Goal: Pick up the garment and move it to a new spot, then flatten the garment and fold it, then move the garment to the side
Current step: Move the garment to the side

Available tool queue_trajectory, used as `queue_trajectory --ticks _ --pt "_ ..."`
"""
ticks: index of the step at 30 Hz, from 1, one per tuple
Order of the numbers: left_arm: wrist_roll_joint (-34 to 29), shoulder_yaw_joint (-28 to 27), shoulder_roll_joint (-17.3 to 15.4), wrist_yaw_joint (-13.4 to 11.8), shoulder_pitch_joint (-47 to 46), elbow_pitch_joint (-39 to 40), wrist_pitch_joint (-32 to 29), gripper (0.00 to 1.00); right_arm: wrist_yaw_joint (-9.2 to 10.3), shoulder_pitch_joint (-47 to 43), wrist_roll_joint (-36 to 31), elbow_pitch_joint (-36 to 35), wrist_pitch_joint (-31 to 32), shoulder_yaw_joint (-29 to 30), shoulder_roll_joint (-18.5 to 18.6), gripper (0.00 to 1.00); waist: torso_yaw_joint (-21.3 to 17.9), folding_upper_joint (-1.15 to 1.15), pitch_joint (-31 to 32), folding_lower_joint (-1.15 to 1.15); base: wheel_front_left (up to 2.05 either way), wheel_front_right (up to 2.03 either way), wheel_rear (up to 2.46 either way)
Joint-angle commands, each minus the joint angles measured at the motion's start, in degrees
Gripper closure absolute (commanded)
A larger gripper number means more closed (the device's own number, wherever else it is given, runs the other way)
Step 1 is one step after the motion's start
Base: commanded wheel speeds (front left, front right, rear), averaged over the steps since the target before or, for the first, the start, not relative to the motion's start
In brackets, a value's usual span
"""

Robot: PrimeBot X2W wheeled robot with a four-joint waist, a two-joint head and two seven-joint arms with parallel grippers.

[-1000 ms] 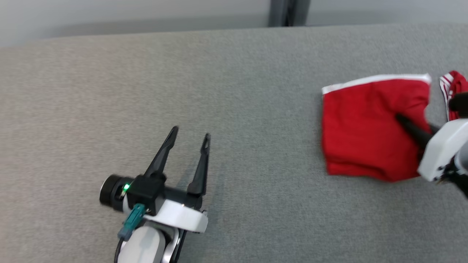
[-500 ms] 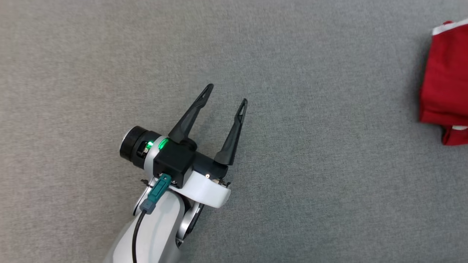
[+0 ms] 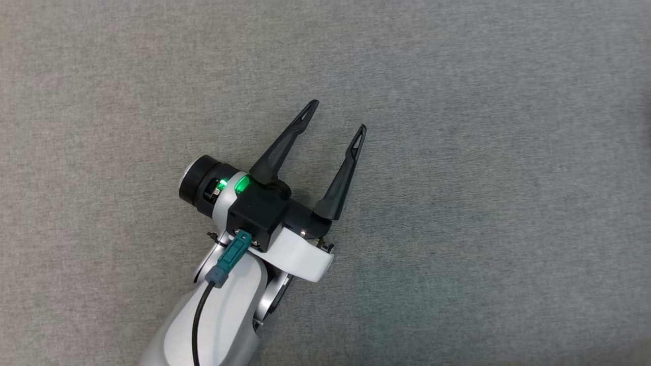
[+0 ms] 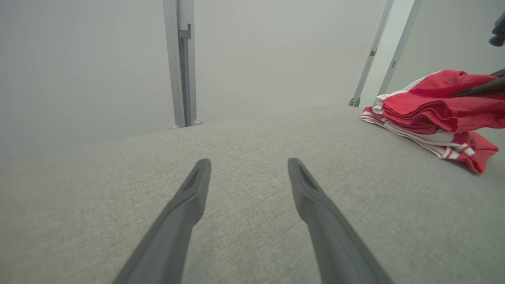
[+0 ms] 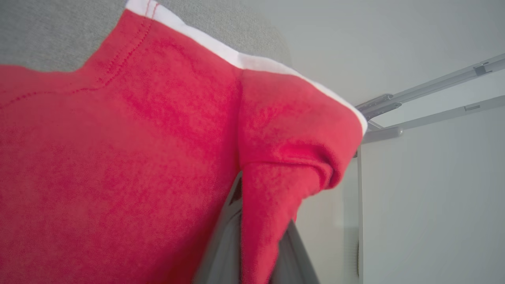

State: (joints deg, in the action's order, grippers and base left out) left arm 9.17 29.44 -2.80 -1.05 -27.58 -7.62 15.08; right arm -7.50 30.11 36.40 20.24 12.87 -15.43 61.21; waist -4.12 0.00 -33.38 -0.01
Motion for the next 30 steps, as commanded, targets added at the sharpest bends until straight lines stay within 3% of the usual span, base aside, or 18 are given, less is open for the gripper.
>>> queue_trajectory --ticks 1,8,9,10,11,16,25,30 --pt "0.35 -0.30 -0.24 0.04 -1.16 0.01 0.06 0.00 0.02 -0.88 -4.17 0.74 -0.23 0.31 0.84 1.00 1.12 0.00 -1.00 0.01 0.00 0.00 0.00" --pt "0.21 -1.13 -0.26 0.29 -1.02 -0.35 0.06 0.00 0.02 -1.15 -12.74 4.16 -0.66 3.60 -0.21 1.00 2.11 0.00 -1.66 0.01 0.00 0.00 0.00" --pt "0.37 -1.52 -0.28 0.16 -0.92 -0.35 0.05 0.00 0.02 -1.16 -14.46 4.90 -1.04 5.07 -0.83 0.85 2.34 0.00 -1.77 0.01 0.00 0.00 0.00" --pt "0.41 -1.62 -0.26 0.07 -0.85 -0.29 0.05 0.00 0.02 -1.01 -14.93 5.41 -1.42 5.98 -1.35 0.52 2.43 0.00 -1.82 0.01 0.00 0.00 0.00" --pt "0.41 -1.71 -0.26 0.04 -0.80 -0.26 0.05 0.00 0.02 -0.92 -15.49 5.90 -1.96 6.95 -1.96 0.00 2.54 0.00 -1.84 0.01 0.00 0.00 0.00" --pt "0.93 -2.23 -0.25 -0.21 -0.32 -0.39 0.05 0.00 0.02 -2.58 -17.49 7.31 -2.14 9.26 -3.98 0.00 2.78 0.00 -1.28 0.01 0.00 0.00 0.00" --pt "0.93 -3.29 -0.24 -0.49 1.67 -0.90 0.06 0.00 0.02 -3.08 -19.80 6.82 -0.95 11.54 -4.46 0.00 1.97 0.00 2.36 0.01 0.00 0.00 0.00" --pt "1.08 -4.51 -0.24 -1.14 4.88 -0.79 0.06 0.00 0.01 1.74 -20.89 1.94 -3.36 12.42 -9.50 0.00 1.08 0.00 8.18 0.01 0.00 0.00 0.00"
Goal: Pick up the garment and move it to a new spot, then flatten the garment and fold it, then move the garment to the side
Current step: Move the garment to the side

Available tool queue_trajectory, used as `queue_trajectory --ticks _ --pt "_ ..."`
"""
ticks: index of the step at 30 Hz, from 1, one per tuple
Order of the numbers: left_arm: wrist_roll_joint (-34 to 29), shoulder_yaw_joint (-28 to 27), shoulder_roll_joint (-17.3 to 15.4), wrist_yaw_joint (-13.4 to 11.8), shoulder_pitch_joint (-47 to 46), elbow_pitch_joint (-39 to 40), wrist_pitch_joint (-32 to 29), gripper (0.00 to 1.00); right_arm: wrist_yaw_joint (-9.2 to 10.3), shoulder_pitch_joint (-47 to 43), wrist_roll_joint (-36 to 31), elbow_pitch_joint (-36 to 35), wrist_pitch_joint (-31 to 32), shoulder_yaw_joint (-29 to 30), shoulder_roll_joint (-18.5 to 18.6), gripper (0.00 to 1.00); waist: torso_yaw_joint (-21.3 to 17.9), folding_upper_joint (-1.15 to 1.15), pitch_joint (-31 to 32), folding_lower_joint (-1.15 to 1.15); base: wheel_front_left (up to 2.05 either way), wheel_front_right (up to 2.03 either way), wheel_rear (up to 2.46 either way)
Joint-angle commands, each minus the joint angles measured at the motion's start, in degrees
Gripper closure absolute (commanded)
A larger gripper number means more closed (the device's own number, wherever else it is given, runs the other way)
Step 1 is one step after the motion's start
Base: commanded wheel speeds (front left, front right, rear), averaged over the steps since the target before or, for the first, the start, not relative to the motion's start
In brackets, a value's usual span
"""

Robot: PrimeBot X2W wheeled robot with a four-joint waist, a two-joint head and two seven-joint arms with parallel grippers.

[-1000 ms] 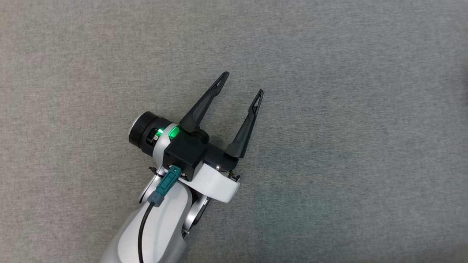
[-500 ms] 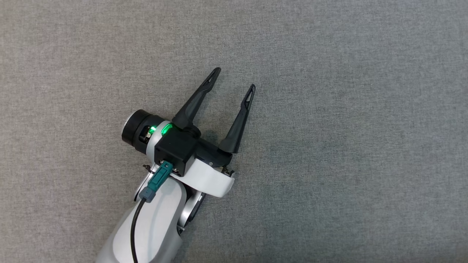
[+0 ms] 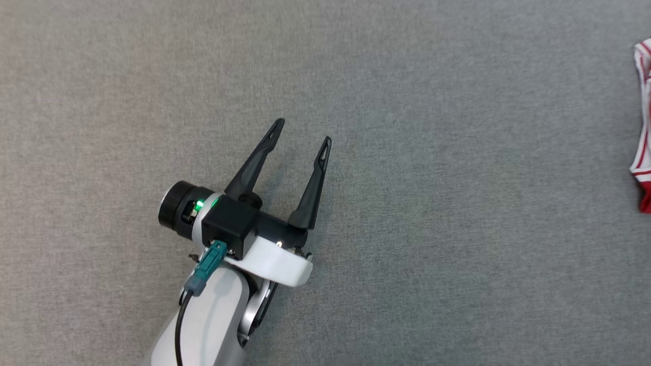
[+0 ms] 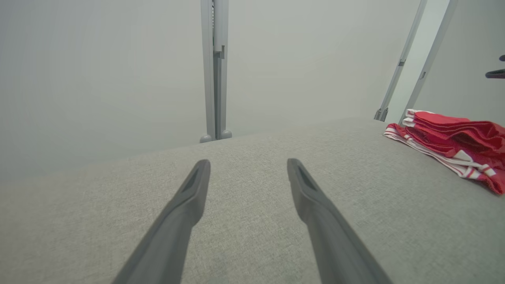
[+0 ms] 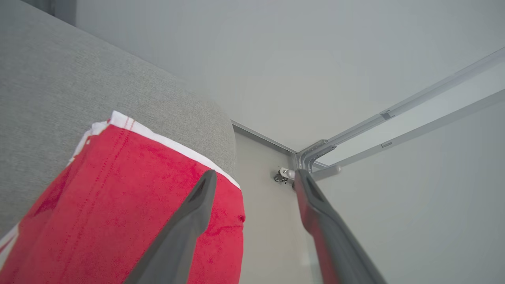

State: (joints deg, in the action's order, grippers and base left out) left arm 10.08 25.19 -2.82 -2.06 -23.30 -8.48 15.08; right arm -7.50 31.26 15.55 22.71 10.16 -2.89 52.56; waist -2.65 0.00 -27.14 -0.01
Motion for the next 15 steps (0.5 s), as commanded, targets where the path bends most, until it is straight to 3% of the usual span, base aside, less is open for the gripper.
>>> queue_trajectory --ticks 1,5,6,11,15 --pt "0.05 -0.54 -0.23 -0.40 1.16 0.12 0.05 0.00 0.01 1.37 -0.06 -1.34 -1.41 -0.28 -2.13 0.00 -0.49 0.00 2.82 0.01 0.00 0.00 0.00" --pt "-0.29 -2.00 -0.22 -1.04 3.57 0.54 0.05 0.00 0.01 3.12 -0.39 -4.23 -5.58 -0.64 -8.31 0.00 -0.41 0.00 6.58 0.01 0.00 0.00 0.00" --pt "-0.29 -2.00 -0.22 -1.04 3.57 0.54 0.05 0.00 0.01 3.12 -0.39 -4.23 -5.58 -0.64 -8.31 0.00 -0.41 0.00 6.58 0.01 0.00 0.00 0.00" --pt "0.52 -6.15 -0.21 -2.17 8.79 1.86 0.07 0.00 0.01 0.79 -2.43 -7.24 -12.10 -2.31 -17.92 0.00 0.59 0.00 13.09 0.01 0.00 0.00 0.00" --pt "0.71 -8.31 -0.21 -2.56 11.46 2.41 0.06 0.00 0.01 -1.67 -5.91 -8.37 -15.73 -3.17 -22.07 0.00 1.42 0.00 16.01 0.01 0.00 0.00 0.00"
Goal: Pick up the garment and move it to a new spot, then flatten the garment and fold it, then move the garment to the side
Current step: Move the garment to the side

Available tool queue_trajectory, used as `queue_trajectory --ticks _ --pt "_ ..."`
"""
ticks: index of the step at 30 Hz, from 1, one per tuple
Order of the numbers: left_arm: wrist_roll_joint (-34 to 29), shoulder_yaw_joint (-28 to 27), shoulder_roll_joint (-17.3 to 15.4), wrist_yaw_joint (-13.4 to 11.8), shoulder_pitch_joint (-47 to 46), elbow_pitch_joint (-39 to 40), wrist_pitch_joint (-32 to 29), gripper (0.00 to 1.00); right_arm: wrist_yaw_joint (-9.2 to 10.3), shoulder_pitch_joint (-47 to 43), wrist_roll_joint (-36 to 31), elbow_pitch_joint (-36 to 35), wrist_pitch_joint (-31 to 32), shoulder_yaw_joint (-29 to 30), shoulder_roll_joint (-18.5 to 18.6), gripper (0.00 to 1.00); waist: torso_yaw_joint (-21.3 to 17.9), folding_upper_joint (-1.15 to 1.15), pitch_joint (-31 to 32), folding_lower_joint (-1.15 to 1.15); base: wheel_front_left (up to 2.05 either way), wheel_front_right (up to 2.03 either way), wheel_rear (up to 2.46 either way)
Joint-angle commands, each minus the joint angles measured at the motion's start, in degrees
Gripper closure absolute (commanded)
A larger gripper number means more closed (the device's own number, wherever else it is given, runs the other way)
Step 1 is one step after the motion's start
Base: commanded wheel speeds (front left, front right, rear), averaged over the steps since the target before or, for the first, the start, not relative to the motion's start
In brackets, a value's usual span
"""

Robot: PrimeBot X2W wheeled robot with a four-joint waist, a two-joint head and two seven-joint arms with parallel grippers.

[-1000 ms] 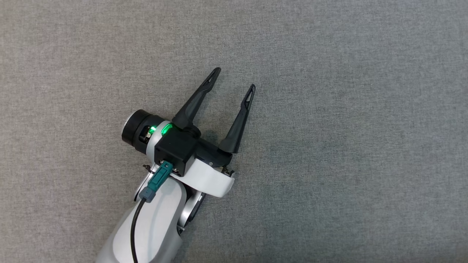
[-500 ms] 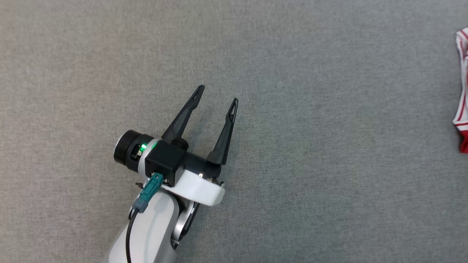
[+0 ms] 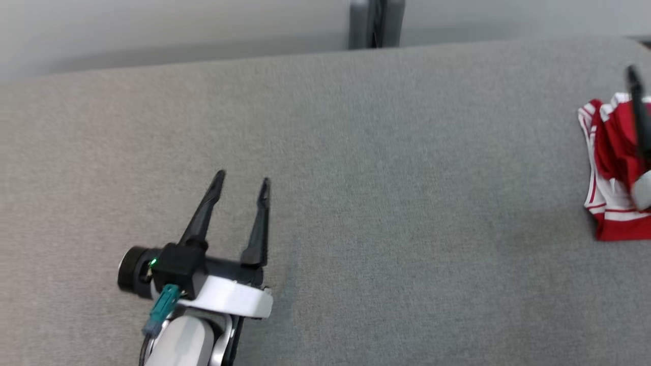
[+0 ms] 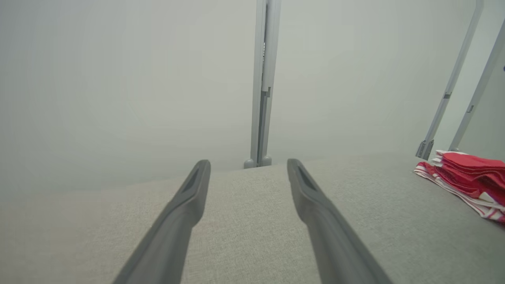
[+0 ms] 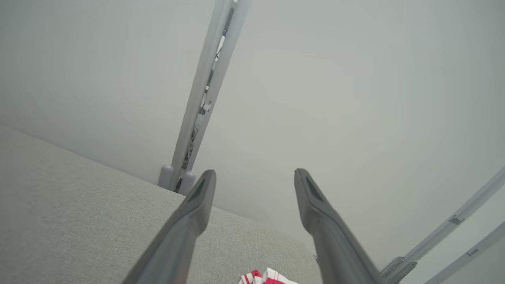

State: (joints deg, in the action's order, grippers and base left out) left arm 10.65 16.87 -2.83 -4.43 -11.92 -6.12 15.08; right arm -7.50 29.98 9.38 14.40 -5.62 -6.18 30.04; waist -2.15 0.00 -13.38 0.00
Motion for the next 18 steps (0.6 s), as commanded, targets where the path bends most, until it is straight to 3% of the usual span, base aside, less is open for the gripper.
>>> queue_trajectory --ticks 1,11,15,18 --pt "0.33 -0.81 -0.19 -0.58 0.98 0.32 0.06 0.00 0.01 -1.26 -1.16 -0.30 -1.21 -0.02 -1.04 0.00 1.16 0.00 3.03 0.00 0.00 0.00 0.00" --pt "0.93 -5.23 -0.19 -1.85 7.03 1.72 0.05 0.00 0.01 -11.96 -7.13 -1.74 -8.87 2.36 -16.29 0.00 4.22 0.00 7.97 0.00 0.00 0.00 0.00" --pt "1.75 -6.22 -0.19 -2.39 9.52 1.46 0.05 0.00 0.01 -15.46 -8.48 -1.80 -9.44 3.30 -20.70 0.00 5.05 0.00 8.92 0.00 0.00 0.00 0.00" --pt "1.62 -6.76 -0.20 -1.43 10.28 0.58 0.06 0.00 0.01 -17.90 -9.59 -2.04 -9.69 3.53 -23.30 0.00 5.62 0.00 9.67 0.00 0.00 0.00 0.00"
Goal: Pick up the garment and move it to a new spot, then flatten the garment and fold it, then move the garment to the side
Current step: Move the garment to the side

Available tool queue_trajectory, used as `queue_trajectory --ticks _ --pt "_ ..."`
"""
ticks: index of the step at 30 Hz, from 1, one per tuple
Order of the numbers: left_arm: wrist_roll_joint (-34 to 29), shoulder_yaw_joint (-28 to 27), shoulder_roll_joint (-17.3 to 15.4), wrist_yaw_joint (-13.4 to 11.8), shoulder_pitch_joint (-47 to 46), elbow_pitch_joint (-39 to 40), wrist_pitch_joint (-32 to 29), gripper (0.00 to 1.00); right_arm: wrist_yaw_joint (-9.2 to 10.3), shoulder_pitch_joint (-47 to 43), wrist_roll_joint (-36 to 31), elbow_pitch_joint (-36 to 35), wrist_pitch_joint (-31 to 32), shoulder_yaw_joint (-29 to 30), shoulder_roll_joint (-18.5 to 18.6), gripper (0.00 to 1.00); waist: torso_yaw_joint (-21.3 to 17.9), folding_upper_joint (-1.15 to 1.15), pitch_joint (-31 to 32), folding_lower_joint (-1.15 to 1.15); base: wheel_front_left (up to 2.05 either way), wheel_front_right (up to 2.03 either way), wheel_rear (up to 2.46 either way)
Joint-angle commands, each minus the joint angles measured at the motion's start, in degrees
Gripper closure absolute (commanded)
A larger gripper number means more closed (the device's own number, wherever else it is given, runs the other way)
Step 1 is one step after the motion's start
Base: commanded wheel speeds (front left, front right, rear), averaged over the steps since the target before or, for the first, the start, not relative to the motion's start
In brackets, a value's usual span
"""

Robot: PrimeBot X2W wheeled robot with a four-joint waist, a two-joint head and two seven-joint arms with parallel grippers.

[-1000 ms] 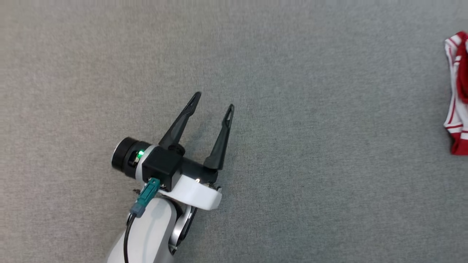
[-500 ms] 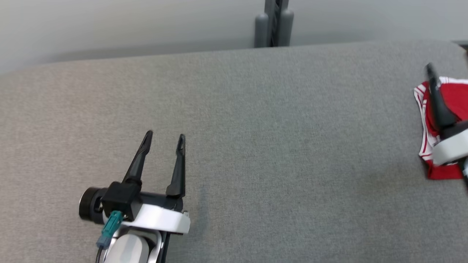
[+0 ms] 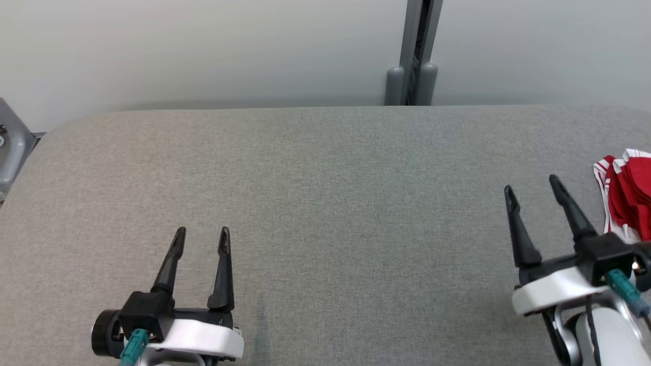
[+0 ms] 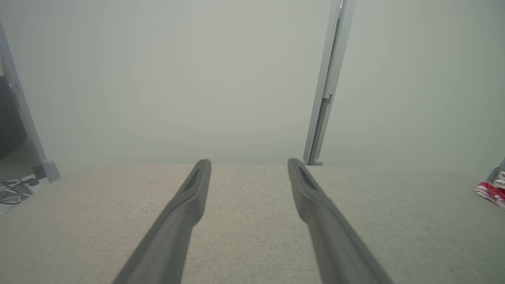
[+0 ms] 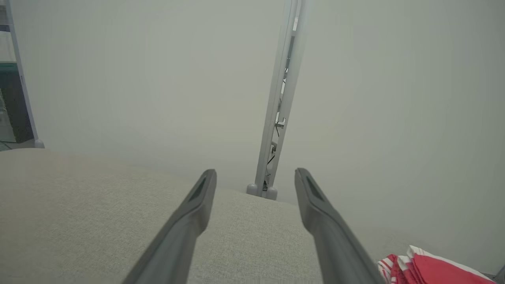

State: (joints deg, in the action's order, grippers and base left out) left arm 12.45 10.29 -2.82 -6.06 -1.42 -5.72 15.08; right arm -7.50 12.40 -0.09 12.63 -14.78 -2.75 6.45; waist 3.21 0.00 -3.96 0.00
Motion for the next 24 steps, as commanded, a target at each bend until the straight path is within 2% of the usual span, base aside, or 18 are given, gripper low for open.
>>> queue_trajectory --ticks 1,9,15,24 --pt "0.03 -0.49 -0.22 0.24 0.21 0.15 0.06 0.00 0.01 -0.88 -0.71 -0.78 -0.48 0.24 -0.15 0.00 0.38 0.00 0.36 0.00 0.00 0.00 0.00" --pt "-1.01 -1.40 -0.20 0.13 1.82 2.25 0.06 0.00 0.01 -4.76 -3.17 -2.60 -0.48 -0.02 -2.81 0.00 0.84 0.00 1.03 0.00 0.00 0.00 0.00" --pt "-1.09 -1.55 -0.21 -0.34 1.91 3.48 0.06 0.00 0.01 -5.18 -3.32 -2.78 -0.49 0.10 -3.26 0.00 0.90 0.00 1.00 0.00 0.00 0.00 0.00" --pt "-1.21 -1.29 -0.21 0.93 2.10 3.12 0.06 0.00 0.01 -5.27 -3.37 -3.43 -0.49 0.34 -3.38 0.00 0.70 0.00 1.03 0.00 0.00 0.00 0.00"
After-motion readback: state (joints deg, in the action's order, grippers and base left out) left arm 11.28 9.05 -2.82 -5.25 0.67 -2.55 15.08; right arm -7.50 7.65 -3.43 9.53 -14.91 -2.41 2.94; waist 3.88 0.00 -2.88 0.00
